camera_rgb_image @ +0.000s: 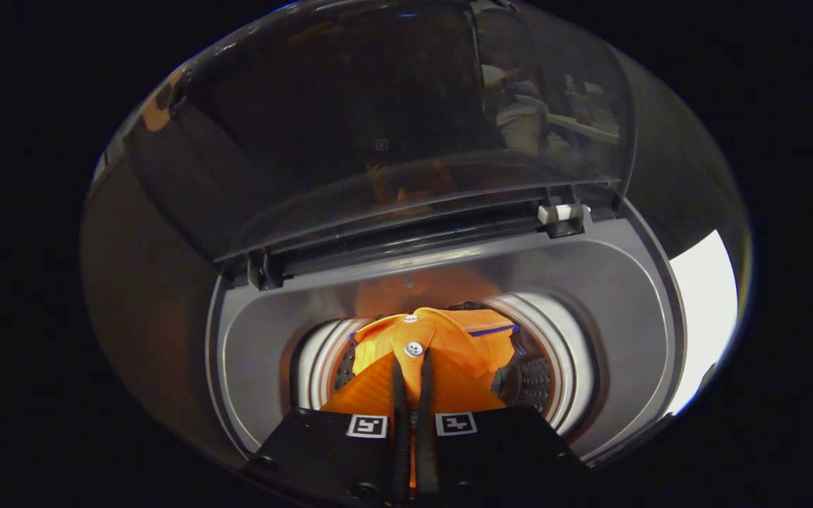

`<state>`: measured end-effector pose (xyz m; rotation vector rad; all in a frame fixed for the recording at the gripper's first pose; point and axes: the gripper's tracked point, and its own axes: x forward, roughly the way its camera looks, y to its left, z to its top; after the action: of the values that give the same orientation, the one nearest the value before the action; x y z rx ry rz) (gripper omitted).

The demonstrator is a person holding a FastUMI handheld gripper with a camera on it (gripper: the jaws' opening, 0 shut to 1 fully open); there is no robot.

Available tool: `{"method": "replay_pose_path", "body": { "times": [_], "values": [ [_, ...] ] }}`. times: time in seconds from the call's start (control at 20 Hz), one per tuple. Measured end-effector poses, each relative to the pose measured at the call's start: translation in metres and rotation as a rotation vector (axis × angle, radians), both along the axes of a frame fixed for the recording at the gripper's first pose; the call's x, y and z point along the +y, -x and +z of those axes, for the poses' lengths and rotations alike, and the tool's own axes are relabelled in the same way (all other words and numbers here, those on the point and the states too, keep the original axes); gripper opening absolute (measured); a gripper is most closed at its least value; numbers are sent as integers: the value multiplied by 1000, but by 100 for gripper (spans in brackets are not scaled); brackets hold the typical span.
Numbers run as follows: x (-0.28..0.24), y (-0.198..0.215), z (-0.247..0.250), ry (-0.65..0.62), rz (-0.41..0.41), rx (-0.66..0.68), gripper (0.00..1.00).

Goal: Put the clothes into the washing machine and then close the washing machine lid.

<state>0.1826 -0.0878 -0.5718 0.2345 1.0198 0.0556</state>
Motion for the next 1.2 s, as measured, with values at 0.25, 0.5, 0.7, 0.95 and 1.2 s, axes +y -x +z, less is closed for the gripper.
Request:
{"method": "replay_pose_path", "body": {
  "times": [0.25,0.5,0.7,0.95,1.2],
  "values": [
    [1,2,-13,6,13,26,11],
    [-3,0,-17,33,1,23,71],
    [-2,7,-12,27,-2,23,100],
    [-3,14,1,38,1,10,99],
    [-4,16,41,37,-7,-65,99]
  ]
}}
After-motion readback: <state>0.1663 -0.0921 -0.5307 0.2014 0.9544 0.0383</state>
